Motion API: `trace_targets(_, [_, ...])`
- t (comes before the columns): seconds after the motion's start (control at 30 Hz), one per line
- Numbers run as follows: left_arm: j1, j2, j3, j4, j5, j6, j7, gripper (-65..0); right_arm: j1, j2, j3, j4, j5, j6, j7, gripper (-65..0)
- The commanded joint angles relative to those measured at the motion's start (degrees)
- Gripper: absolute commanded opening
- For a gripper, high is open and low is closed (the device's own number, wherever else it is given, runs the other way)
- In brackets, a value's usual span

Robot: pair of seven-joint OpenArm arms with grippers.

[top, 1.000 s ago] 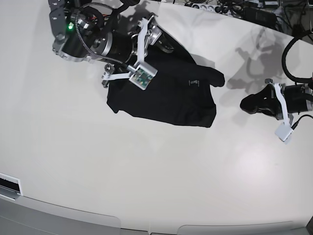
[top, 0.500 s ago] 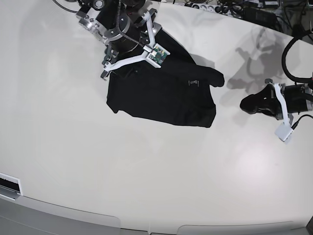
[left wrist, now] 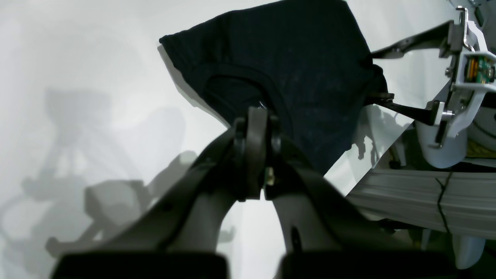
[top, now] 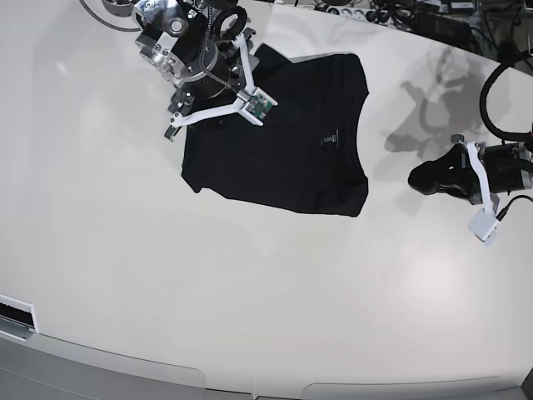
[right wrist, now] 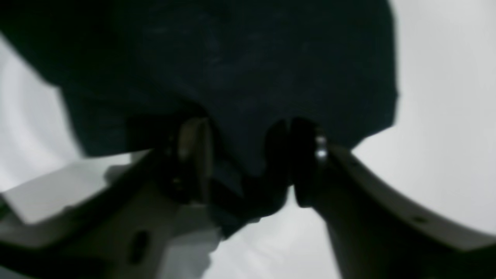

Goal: Layout the t-shirt on the table in an organized manner, then fold the t-shirt properly
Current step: 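Grasp the folded shirt with both grippers and flip it over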

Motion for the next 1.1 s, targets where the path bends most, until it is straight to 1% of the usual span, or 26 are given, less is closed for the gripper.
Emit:
trace_targets(0.0, [-0.81, -1.07, -0.66, 0.79, -1.36, -0.32, -1.09, -65.0, 0.20, -0.24, -0.02, 0.96, 1.73, 1.14, 0.55, -39.0])
trace_targets(0.03, [-0.81, -1.07, -0.66, 0.79, -1.38, -0.32, -1.09, -65.0, 0.20, -0.26, -0.02, 0.96, 3.45, 3.04, 0.44, -44.3])
trace_targets(0.07, [-0.81, -1.07, -0.66, 0.79, -1.38, -0.32, -1.09, -65.0, 0.20, -0.26, -0.02, 0.96, 5.11, 5.60, 0.26, -51.4])
trace_targets(0.1, [-0.81, -1.07, -0.66, 0.79, -1.38, -0.32, -1.11, -65.0, 0.20, -0.28, -0.02, 0.96, 7.26, 8.57, -0.35, -59.2])
trace_targets(0.13, [-0.83, -1.07, -0.66, 0.79, -1.38, -0.32, -1.14, -65.0, 0.20, -0.37, -0.02, 0.98, 9.51, 11.56, -1.20, -65.0])
trace_targets(0.2, [-0.83, -1.07, -0.66, 0.79, -1.38, -0.32, -1.11, -65.0, 0.20, -0.59, -0.02, 1.46, 13.22, 16.57, -3.30, -65.0])
trace_targets(0.23, [-0.81, -1.07, -0.66, 0.79, -1.40, -0.32, -1.11, -65.0, 0.20, -0.57, 0.00, 2.01, 14.56, 17.86, -3.78, -65.0])
trace_targets(0.3, [-0.83, -1.07, -0.66, 0.79, -1.40, -0.32, -1.11, -65.0, 0.33, -0.57, 0.00, 3.50, 15.17, 17.66, -3.80, -64.6])
trace_targets(0.37, [-0.83, -1.09, -0.66, 0.79, -1.55, -0.32, -1.09, -65.0, 1.27, -0.57, 0.00, 5.35, 14.88, 16.24, -3.80, -58.2])
trace_targets(0.47, [-0.83, -1.09, -0.66, 0.79, -1.84, -0.32, -1.09, -65.0, 4.22, -0.55, 0.17, 7.41, 14.71, 12.48, -3.80, -47.3])
trace_targets(0.5, [-0.83, -1.07, -0.66, 0.79, -1.84, -0.32, -1.09, -65.0, 5.49, -0.57, 0.50, 7.43, 14.51, 11.32, -3.58, -45.6])
trace_targets(0.57, [-0.79, -1.05, -0.63, 0.79, -1.84, -0.32, -1.05, -65.0, 7.43, -0.55, 1.70, 6.97, 12.09, 8.61, -1.44, -46.0])
trace_targets(0.6, [-0.79, -1.07, -0.44, 0.79, -1.81, -0.32, -1.03, -65.0, 8.09, -0.55, 2.78, 6.51, 10.40, 7.50, 0.24, -49.4])
trace_targets(0.63, [-0.81, -1.07, -0.13, 0.79, -1.79, -0.32, -0.85, -65.0, 8.76, -0.55, 4.04, 5.81, 9.42, 7.10, 1.51, -56.0])
trace_targets(0.67, [-0.83, -1.07, 0.33, 0.79, -1.79, -0.32, -0.79, -65.0, 9.62, -0.57, 5.46, 4.87, 9.14, 7.17, 2.51, -64.2])
trace_targets(0.77, [-0.83, -1.07, 3.19, 0.83, -1.73, -0.32, -0.83, -65.0, 13.49, -0.55, 9.07, 0.33, 11.06, 8.46, 4.50, -65.0])
trace_targets(0.87, [-0.83, -1.05, 8.63, 0.90, -0.28, -0.32, -0.96, -65.0, 18.69, -0.57, 10.29, -6.60, 13.90, 10.64, 5.05, -65.0])
trace_targets(0.93, [-0.98, -1.05, 13.42, 0.92, 2.12, -0.32, -1.88, -65.0, 22.18, -0.72, 10.19, -11.74, 13.92, 11.78, 5.16, -65.0])
trace_targets(1.07, [-2.25, -1.03, 23.08, 0.92, 8.81, -0.32, -4.96, -65.0, 28.11, -1.07, 10.19, -21.92, 13.97, 13.88, 5.40, -65.0])
